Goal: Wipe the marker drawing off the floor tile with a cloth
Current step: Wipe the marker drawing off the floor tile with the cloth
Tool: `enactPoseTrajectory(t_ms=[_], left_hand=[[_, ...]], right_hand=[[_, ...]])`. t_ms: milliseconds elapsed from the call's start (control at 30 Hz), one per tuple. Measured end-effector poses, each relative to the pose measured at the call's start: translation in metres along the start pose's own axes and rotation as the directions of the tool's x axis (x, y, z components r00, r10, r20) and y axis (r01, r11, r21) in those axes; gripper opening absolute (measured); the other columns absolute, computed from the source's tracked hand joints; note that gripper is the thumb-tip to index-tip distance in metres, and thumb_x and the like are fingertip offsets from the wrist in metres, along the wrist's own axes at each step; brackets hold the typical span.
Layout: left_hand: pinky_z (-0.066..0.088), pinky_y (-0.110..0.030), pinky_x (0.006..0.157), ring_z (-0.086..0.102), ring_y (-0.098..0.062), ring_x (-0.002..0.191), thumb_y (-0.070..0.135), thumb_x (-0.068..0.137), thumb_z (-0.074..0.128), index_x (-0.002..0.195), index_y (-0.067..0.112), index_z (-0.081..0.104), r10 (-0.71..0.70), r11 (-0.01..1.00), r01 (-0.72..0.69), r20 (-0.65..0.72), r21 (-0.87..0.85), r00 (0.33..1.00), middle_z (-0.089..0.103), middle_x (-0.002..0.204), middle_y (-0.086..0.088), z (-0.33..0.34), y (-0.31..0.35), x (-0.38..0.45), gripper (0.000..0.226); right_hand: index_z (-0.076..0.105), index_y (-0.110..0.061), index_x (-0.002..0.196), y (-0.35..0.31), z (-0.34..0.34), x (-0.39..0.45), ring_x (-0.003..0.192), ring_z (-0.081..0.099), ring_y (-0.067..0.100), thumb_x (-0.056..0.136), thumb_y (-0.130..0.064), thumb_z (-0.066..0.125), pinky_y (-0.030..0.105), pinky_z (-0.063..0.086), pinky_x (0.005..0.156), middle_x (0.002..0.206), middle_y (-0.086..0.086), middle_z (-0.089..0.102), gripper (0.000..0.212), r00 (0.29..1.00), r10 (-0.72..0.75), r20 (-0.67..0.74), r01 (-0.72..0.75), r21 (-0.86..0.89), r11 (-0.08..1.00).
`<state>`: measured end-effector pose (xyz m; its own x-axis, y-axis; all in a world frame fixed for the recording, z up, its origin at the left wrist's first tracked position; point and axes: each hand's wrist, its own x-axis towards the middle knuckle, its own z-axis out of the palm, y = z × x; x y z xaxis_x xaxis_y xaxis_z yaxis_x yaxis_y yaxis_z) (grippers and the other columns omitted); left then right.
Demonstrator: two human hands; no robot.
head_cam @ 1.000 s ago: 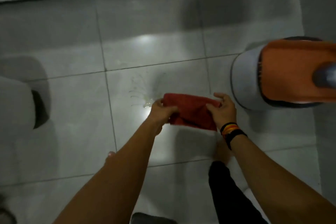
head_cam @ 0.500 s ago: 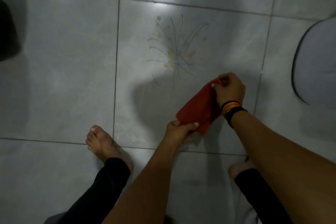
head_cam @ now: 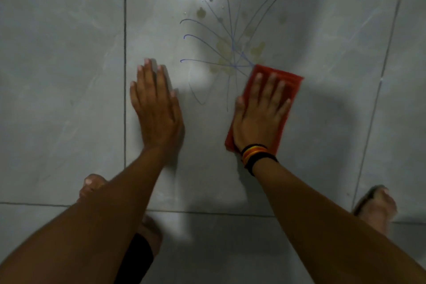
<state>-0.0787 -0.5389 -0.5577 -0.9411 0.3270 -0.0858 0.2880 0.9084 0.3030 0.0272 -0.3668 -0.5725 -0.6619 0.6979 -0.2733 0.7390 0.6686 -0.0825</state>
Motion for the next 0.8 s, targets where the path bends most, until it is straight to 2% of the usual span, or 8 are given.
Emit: enactPoseTrajectory(t_ms=[100, 200, 267, 367, 500, 600, 667, 800], left_hand=[[0.008, -0.053, 0.138, 0.014, -0.033, 0.169, 0.028, 0.117, 0.025, 0.171, 0.005, 0.021, -0.033, 0.998, 0.035, -0.041, 0.048, 0.999, 0.017, 0.181, -0.016, 0.016, -0.015, 0.026, 0.06], [0.008, -0.054, 0.138, 0.013, -0.031, 0.17, 0.03, 0.117, 0.023, 0.172, 0.005, 0.018, -0.051, 0.995, 0.055, -0.043, 0.087, 0.998, 0.015, 0.181, -0.015, 0.021, -0.019, 0.032, 0.061], [0.01, -0.052, 0.138, 0.012, -0.03, 0.17, 0.03, 0.116, 0.022, 0.172, 0.006, 0.016, -0.045, 0.995, 0.048, -0.035, 0.092, 0.998, 0.014, 0.182, -0.013, 0.022, -0.018, 0.031, 0.061], [0.011, -0.051, 0.138, 0.011, -0.029, 0.17, 0.031, 0.116, 0.021, 0.173, 0.007, 0.013, -0.047, 0.991, 0.052, -0.041, 0.12, 0.998, 0.012, 0.182, -0.012, 0.024, -0.02, 0.029, 0.062], [0.01, -0.05, 0.138, 0.01, -0.029, 0.17, 0.03, 0.115, 0.023, 0.173, 0.008, 0.01, -0.06, 0.99, 0.064, -0.035, 0.127, 0.998, 0.01, 0.182, -0.012, 0.025, -0.02, 0.032, 0.064], [0.01, -0.052, 0.138, 0.008, -0.03, 0.171, 0.03, 0.114, 0.023, 0.173, 0.007, 0.007, -0.061, 0.99, 0.063, -0.016, 0.125, 0.998, 0.007, 0.182, -0.013, 0.025, -0.02, 0.033, 0.065], [0.01, -0.053, 0.138, 0.006, -0.031, 0.171, 0.03, 0.114, 0.022, 0.173, 0.006, 0.006, -0.058, 0.99, 0.058, -0.004, 0.126, 0.998, 0.006, 0.182, -0.014, 0.024, -0.02, 0.033, 0.065], [0.01, -0.053, 0.138, 0.004, -0.031, 0.171, 0.031, 0.114, 0.022, 0.173, 0.006, 0.005, -0.068, 0.99, 0.064, 0.031, 0.126, 0.997, 0.003, 0.183, -0.014, 0.023, -0.02, 0.033, 0.066]], right_hand=[[0.013, -0.024, 0.166, -0.023, 0.027, -0.032, 0.162, 0.008, 0.034, 0.107, -0.049, 0.032, 0.063, 0.008, 0.128, 0.174, 0.004, -0.005, 0.067, 0.881, -0.473, -0.011, 0.473, 0.018, 0.881], [0.018, -0.029, 0.166, 0.014, 0.032, -0.076, 0.163, 0.004, 0.028, 0.108, -0.044, 0.038, 0.059, 0.004, 0.13, 0.175, 0.0, -0.001, 0.064, 0.734, -0.677, 0.061, 0.676, 0.032, 0.736], [0.022, -0.032, 0.164, 0.06, 0.025, -0.078, 0.163, 0.007, 0.027, 0.105, -0.042, 0.045, 0.059, 0.009, 0.129, 0.174, 0.001, 0.011, 0.065, 0.759, -0.648, 0.059, 0.65, -0.016, 0.76], [0.022, -0.028, 0.164, 0.1, 0.002, -0.037, 0.161, 0.013, 0.033, 0.102, -0.044, 0.041, 0.067, 0.015, 0.124, 0.173, 0.004, 0.015, 0.067, 0.922, -0.383, 0.052, 0.387, -0.093, 0.918], [0.016, -0.026, 0.166, 0.044, -0.015, 0.051, 0.161, 0.011, 0.036, 0.106, -0.046, 0.03, 0.07, 0.015, 0.123, 0.175, 0.008, 0.014, 0.064, 0.996, -0.074, -0.057, 0.072, -0.036, 0.997], [0.016, -0.026, 0.166, -0.046, -0.003, 0.065, 0.161, 0.012, 0.035, 0.106, -0.046, 0.03, 0.066, 0.016, 0.125, 0.175, 0.007, 0.014, 0.065, 0.961, -0.259, -0.096, 0.255, -0.048, 0.966], [0.016, -0.026, 0.166, -0.08, 0.009, 0.034, 0.162, 0.009, 0.035, 0.105, -0.045, 0.035, 0.065, 0.01, 0.127, 0.175, 0.007, 0.011, 0.067, 0.868, -0.495, -0.024, 0.495, -0.027, 0.869], [0.02, -0.03, 0.165, -0.023, 0.011, -0.021, 0.162, 0.01, 0.031, 0.104, -0.042, 0.044, 0.061, 0.009, 0.129, 0.174, 0.004, 0.015, 0.067, 0.74, -0.667, 0.086, 0.669, 0.003, 0.743]])
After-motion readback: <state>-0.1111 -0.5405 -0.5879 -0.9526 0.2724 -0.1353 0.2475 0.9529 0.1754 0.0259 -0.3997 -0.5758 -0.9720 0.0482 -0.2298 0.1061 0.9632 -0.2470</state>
